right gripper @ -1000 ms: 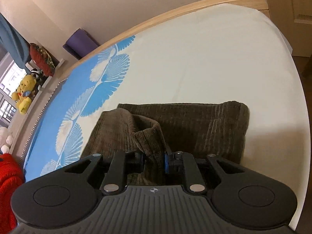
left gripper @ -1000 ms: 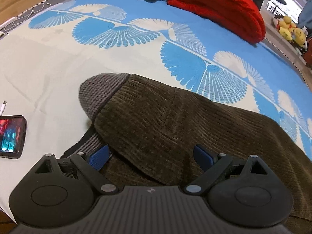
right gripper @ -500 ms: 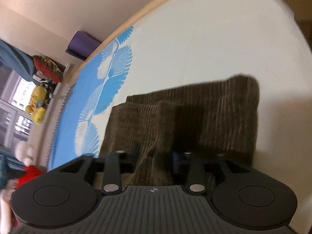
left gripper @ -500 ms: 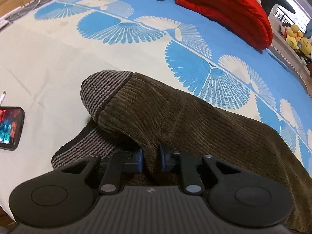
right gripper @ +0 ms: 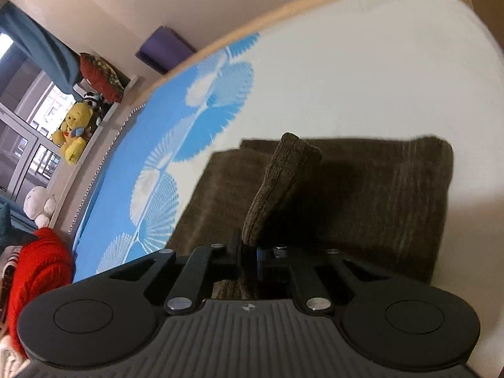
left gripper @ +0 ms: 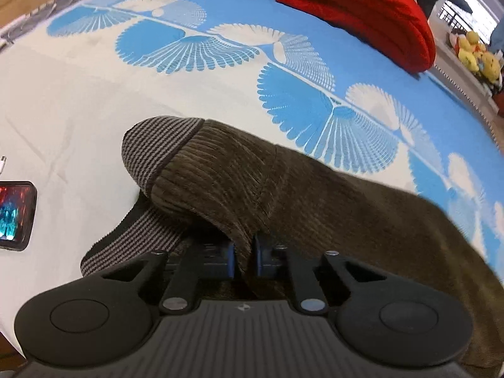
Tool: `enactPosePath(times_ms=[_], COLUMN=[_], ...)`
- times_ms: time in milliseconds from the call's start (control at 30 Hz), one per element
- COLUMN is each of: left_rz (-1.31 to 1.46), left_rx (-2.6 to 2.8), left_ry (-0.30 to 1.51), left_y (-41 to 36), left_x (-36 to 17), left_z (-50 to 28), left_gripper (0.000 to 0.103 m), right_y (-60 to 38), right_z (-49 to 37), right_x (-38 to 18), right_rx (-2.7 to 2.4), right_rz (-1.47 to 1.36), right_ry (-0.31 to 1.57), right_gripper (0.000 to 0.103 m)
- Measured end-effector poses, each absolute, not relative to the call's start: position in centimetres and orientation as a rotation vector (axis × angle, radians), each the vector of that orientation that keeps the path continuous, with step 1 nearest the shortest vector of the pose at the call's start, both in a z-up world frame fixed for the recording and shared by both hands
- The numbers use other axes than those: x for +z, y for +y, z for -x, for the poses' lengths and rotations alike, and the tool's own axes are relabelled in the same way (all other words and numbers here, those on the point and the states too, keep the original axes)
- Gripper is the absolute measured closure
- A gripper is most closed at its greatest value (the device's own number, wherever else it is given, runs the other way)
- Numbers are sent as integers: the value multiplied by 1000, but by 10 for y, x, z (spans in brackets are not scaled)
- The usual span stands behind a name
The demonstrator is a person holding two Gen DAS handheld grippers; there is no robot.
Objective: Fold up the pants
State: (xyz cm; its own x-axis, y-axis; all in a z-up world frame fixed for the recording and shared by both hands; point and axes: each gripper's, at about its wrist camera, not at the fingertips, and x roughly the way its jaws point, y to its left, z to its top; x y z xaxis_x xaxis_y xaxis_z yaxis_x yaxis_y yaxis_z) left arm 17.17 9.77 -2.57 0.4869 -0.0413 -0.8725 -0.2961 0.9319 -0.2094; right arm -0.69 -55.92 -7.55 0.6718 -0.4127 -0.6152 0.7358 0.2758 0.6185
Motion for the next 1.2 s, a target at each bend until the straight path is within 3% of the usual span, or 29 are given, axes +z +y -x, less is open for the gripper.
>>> enactPosePath(times_ms=[333,467,567,667,767,933,1200], left_rz=[458,529,510,511,500,468,446], left_rx=[97,36,32,55,90,91,96], left_ry=[1005,968,1008,1118,1218,1192,1166], left_y=[116,135,147,158,160,155,157], left_x=[54,79,60,10,-39,-31,-30], left_z=[-220,-192,-152,-120,-110,-108,-93], left_gripper=[98,98,98,99,99,99,98], right_y=[-560,-561,-561,-566,-582,-590,-587], right_z=[-78,-74,-35,21,58,78,94], right_x=[14,69,87,64,-1,-99,-60], right_rx=[-733,-653,-599,-600,-658,-768,-691], right_rz=[-923,-898,-883,-893,-923,-990,-970], right_ry=[342,262,207,233,353,530,439], right_gripper=[96,96,96,96,96,96,96])
